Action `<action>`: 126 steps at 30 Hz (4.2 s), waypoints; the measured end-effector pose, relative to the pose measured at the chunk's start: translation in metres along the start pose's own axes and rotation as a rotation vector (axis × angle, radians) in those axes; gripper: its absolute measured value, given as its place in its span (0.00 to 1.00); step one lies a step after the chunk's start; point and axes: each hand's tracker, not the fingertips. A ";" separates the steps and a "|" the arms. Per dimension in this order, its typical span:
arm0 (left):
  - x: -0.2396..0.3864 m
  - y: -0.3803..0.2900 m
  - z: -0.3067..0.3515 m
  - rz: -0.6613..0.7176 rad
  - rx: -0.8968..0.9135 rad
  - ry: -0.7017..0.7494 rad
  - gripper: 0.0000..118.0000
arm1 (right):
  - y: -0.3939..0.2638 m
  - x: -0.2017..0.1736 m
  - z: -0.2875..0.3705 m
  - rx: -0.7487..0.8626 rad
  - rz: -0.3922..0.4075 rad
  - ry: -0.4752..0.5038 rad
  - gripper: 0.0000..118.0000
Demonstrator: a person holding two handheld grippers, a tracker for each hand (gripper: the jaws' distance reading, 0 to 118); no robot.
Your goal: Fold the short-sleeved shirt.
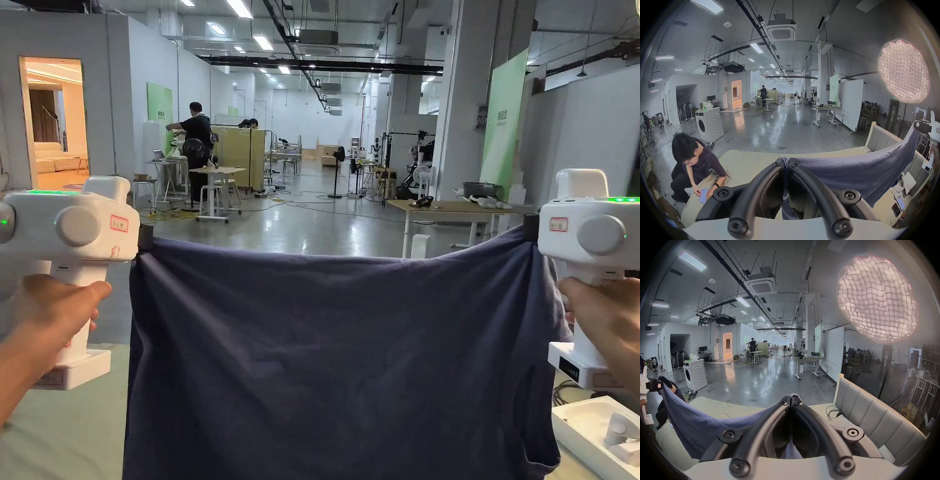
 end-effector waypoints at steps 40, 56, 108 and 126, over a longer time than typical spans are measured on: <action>-0.008 -0.173 0.013 -0.018 -0.089 -0.020 0.04 | -0.132 -0.018 0.058 -0.014 0.116 -0.020 0.00; -0.051 -0.404 0.140 0.120 -0.321 -0.063 0.04 | -0.343 0.011 0.202 -0.316 0.150 -0.023 0.00; 0.047 -0.337 0.151 -0.028 0.017 -0.065 0.00 | -0.311 -0.089 0.191 -0.055 -0.006 0.016 0.00; 0.010 -0.357 0.090 0.032 -0.234 -0.033 0.00 | -0.334 -0.093 0.148 -0.156 0.019 0.068 0.00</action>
